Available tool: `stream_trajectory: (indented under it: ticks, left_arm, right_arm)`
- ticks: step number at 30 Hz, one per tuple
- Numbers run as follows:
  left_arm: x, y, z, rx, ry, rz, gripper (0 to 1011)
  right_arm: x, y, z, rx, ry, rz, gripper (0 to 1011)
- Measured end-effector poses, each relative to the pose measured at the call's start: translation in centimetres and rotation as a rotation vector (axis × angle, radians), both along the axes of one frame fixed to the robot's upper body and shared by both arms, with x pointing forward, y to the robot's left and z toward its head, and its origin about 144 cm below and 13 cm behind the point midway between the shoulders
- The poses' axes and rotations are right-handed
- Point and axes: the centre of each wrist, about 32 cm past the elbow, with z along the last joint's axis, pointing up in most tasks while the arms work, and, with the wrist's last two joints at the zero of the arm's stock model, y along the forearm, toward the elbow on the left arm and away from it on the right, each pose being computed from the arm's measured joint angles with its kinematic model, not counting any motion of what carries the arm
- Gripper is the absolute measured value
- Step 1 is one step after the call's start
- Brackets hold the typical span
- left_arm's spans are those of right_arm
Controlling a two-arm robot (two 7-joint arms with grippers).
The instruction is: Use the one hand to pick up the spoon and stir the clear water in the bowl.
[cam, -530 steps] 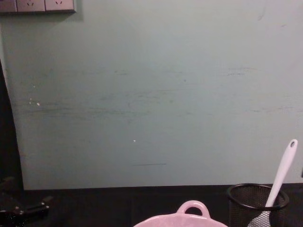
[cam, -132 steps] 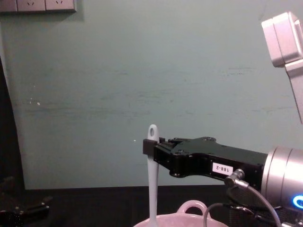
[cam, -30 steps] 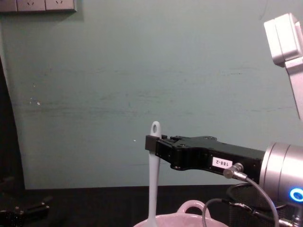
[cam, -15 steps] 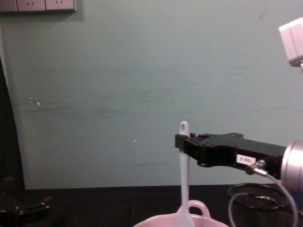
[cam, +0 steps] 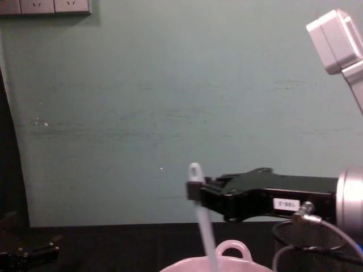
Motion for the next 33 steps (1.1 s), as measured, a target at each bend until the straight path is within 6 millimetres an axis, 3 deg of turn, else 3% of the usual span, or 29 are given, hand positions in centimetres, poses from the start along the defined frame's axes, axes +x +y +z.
stream_trajectory:
  ticks: [10,16,20,33]
  left_arm:
    - [0.0,0.0,0.0,0.0,0.0,0.0,1005]
    - [0.0,0.0,0.0,0.0,0.0,0.0,1005]
    - [0.0,0.0,0.0,0.0,0.0,0.0,1005]
    - [0.0,0.0,0.0,0.0,0.0,0.0,1005]
  right_arm:
    - [0.7,1.3,-0.3,0.075,-0.005,0.102,122]
    - [1.0,1.0,0.2,0.115,-0.028,0.092,123]
    - [1.4,0.3,1.4,0.143,-0.055,0.072,123]
    - [2.9,-3.4,8.9,0.136,-0.09,0.016,123]
